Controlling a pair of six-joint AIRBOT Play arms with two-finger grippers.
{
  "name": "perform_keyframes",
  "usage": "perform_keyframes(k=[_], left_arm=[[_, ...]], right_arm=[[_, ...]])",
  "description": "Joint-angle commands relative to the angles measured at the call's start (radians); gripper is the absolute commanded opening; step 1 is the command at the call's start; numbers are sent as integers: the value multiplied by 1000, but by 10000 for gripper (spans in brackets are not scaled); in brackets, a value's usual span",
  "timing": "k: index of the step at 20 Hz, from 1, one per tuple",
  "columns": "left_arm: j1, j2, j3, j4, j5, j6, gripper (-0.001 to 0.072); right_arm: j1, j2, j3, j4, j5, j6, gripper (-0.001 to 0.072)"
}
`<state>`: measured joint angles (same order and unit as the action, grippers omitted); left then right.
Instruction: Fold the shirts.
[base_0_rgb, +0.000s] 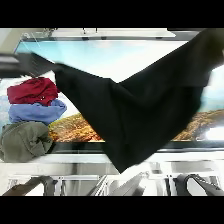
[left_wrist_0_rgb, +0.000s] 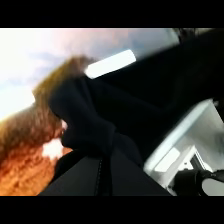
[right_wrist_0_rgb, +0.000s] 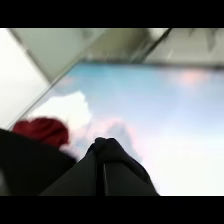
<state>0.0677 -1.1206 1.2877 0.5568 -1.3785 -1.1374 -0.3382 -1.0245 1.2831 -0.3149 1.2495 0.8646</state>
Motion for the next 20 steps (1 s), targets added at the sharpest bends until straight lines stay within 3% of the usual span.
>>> perform_keyframes(k=[1,3,4,5,10,12,13,14,17,20], left_arm=[[-32,-154,-165,2,45,61,20],[-26,-258,-206,2,114,68,24],[-15,-298,-213,2,137,72,207],[6,-341,-204,2,138,72,344],[123,-443,-94,0,-18,52,344],[108,-429,-122,-2,-51,36,344],[75,-409,-169,0,-49,37,344],[29,-388,-220,-1,-34,37,344],[-172,-344,-356,-2,112,32,344],[-397,-356,-409,-6,318,-35,344]], right_arm=[[130,-272,-70,-34,4,23,20],[188,-438,-73,-32,-85,23,34],[204,-506,-72,-29,-132,22,157],[207,-567,-64,-21,-162,21,304],[128,-623,-33,-25,-148,23,306],[90,-617,-33,-33,-130,22,309],[74,-617,-33,-39,-113,23,399],[65,-617,-33,-64,-101,23,504],[74,-618,-33,-145,-76,35,509],[93,-618,-34,-146,-55,34,508]])
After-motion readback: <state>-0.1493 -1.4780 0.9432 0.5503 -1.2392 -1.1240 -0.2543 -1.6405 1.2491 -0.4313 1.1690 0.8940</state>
